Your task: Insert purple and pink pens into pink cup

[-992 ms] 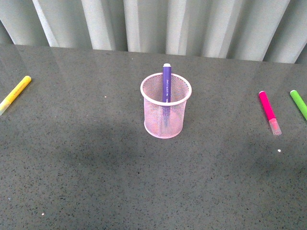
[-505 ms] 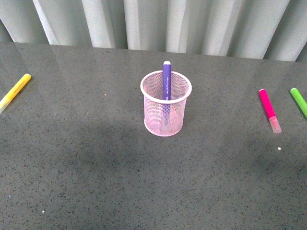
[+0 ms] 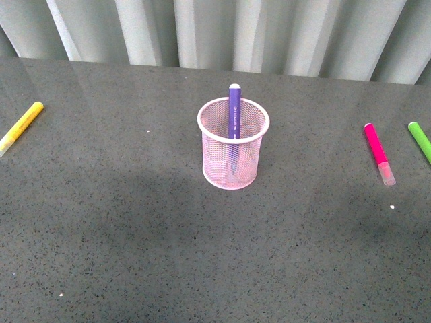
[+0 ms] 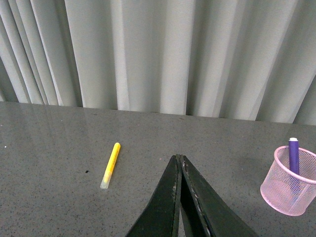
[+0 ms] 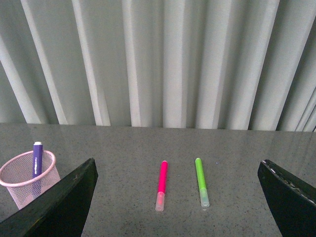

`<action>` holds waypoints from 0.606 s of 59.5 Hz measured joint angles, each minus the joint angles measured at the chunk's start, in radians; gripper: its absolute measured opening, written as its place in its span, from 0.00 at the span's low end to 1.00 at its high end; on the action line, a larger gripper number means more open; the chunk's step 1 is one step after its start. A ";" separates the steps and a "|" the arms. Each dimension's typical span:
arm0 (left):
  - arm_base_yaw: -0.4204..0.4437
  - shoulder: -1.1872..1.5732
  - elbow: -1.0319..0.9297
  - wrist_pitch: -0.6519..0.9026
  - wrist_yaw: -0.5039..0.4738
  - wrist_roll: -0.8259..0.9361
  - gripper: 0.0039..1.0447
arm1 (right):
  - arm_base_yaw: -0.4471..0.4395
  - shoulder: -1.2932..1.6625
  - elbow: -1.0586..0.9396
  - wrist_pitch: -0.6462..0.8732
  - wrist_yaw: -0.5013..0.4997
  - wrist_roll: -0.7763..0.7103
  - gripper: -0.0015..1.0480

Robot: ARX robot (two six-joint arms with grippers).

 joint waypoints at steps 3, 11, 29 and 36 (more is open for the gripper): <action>0.000 -0.013 0.000 -0.013 0.000 0.000 0.03 | 0.000 0.000 0.000 0.000 0.000 0.000 0.93; 0.000 -0.056 0.000 -0.056 0.000 0.000 0.03 | 0.000 0.000 0.000 0.000 0.000 0.000 0.93; 0.000 -0.208 0.000 -0.215 0.002 0.000 0.03 | 0.000 0.000 0.000 0.000 0.000 0.000 0.93; 0.000 -0.208 0.000 -0.216 0.002 0.000 0.19 | 0.000 0.000 0.000 0.000 0.000 0.000 0.93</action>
